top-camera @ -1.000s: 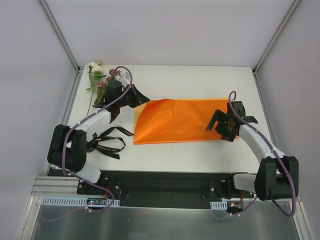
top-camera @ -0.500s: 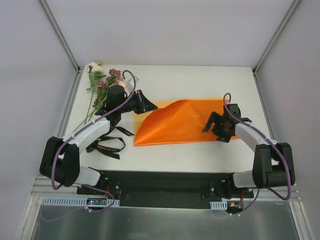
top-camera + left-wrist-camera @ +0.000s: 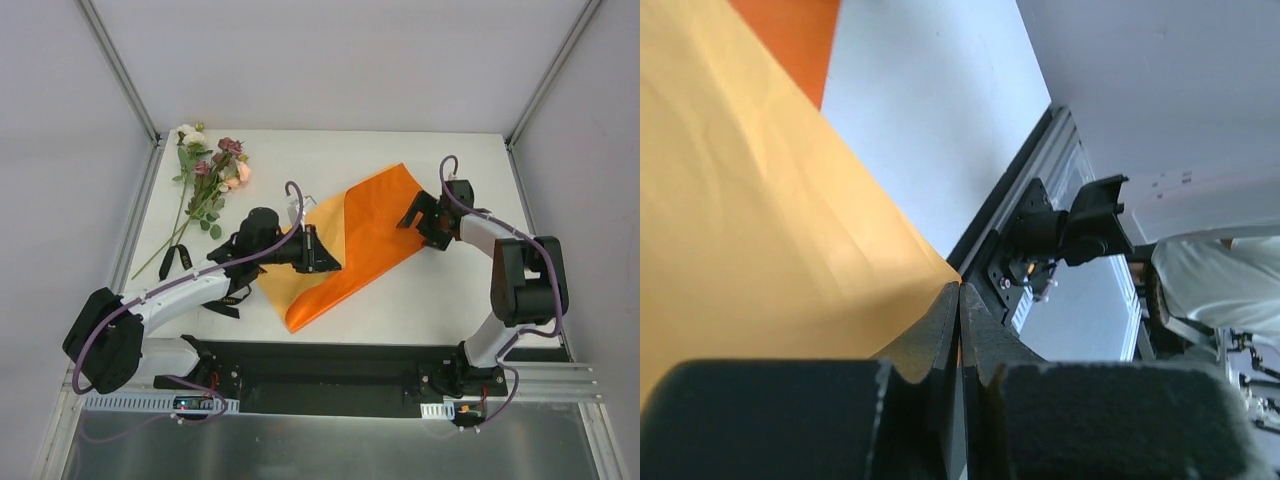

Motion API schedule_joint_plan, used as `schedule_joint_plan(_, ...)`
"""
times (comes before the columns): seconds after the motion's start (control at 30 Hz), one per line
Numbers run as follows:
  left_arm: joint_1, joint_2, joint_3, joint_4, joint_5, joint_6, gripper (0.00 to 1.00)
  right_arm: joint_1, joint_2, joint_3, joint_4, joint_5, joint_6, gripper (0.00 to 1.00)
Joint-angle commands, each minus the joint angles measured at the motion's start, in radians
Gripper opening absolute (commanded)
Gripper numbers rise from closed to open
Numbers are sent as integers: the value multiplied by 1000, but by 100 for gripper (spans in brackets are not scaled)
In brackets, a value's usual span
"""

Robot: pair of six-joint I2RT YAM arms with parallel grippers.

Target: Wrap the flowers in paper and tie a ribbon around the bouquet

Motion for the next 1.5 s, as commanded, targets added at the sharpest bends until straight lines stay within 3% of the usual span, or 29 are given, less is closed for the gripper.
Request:
schedule_joint_plan(0.0, -90, 47, 35, 62, -54, 14, 0, -17, 48, 133, -50, -97, -18, 96)
schedule_joint_plan(0.2, -190, 118, 69, 61, -82, 54, 0, -5, -254, -48, -104, -211, -14, 95)
schedule_joint_plan(0.27, -227, 142, 86, 61, -79, 69, 0, 64, -303, -62, -107, -286, -31, 95)
schedule_joint_plan(0.33, -250, 156, 104, 59, -77, 84, 0, 119, -327, -36, -211, -266, -90, 96)
schedule_joint_plan(0.43, -263, 156, 109, 48, -93, 107, 0, 174, -359, -34, -232, -240, -112, 95)
schedule_joint_plan(0.7, -264, 90, 91, -44, -145, 173, 0, 262, -247, 81, -265, -266, -115, 96)
schedule_joint_plan(0.9, -263, 47, 77, -79, -140, 187, 0, 360, -239, 83, -86, -174, 64, 96)
schedule_joint_plan(1.0, -264, 35, 74, -93, -137, 187, 0, 409, -212, 104, -46, -156, 69, 96)
schedule_joint_plan(1.23, -263, 17, 63, -110, -130, 190, 0, 472, -183, 145, -72, -104, 45, 96)
schedule_joint_plan(1.37, -263, 20, 72, -111, -99, 190, 0, 483, -83, 257, -161, -105, 47, 98)
schedule_joint_plan(1.47, -264, 12, 78, -119, -102, 193, 0, 501, -75, 260, -173, 24, 102, 84)
